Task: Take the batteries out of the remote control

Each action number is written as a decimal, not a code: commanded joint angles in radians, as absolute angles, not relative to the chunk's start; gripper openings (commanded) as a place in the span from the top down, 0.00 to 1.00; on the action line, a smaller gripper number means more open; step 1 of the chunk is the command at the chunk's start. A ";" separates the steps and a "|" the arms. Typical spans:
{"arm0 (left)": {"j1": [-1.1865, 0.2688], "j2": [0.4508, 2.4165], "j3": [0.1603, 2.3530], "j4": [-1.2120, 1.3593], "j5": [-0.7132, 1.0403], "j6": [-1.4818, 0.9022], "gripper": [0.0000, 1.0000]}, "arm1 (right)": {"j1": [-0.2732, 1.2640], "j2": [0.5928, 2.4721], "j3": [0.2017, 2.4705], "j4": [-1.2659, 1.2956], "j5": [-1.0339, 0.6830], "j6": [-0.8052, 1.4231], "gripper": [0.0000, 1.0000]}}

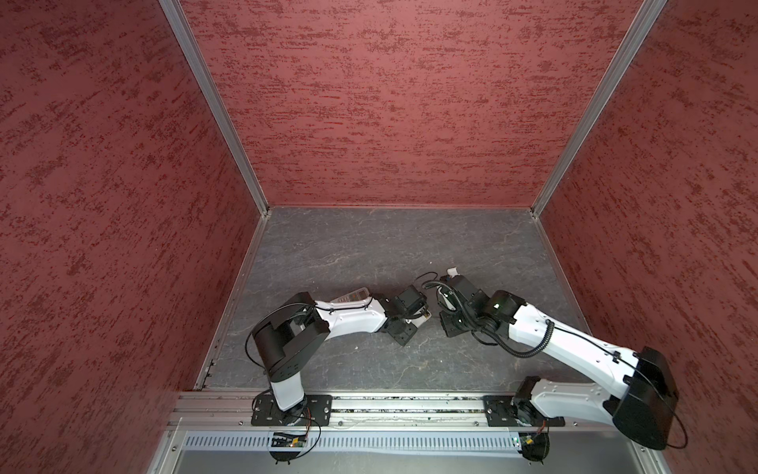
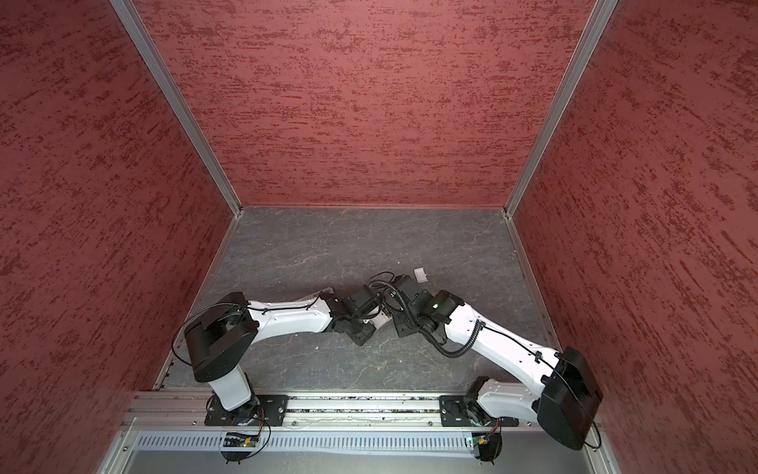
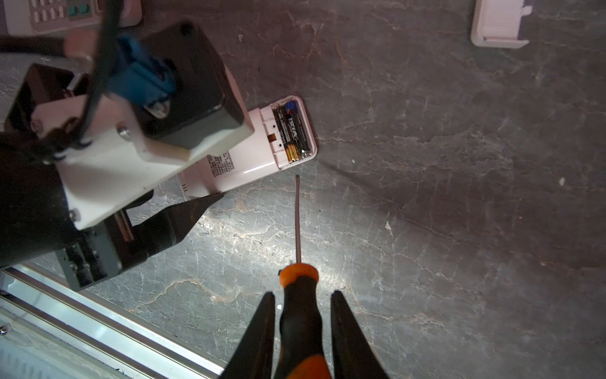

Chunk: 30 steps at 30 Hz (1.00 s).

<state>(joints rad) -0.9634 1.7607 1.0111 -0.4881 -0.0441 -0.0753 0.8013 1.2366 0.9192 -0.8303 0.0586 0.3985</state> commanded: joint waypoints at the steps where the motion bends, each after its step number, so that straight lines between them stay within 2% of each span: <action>1: -0.961 1.779 0.980 -0.522 0.010 -0.069 0.41 | 0.797 1.258 0.952 -0.805 0.094 0.376 1.00; 30: -0.963 1.786 0.981 -0.520 0.024 -0.068 0.42 | 0.795 1.299 0.947 -0.787 0.108 0.343 1.00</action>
<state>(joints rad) -0.9630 1.7607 1.0111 -0.4885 -0.0410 -0.0727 0.8009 1.3071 0.9234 -0.7753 0.0769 0.3504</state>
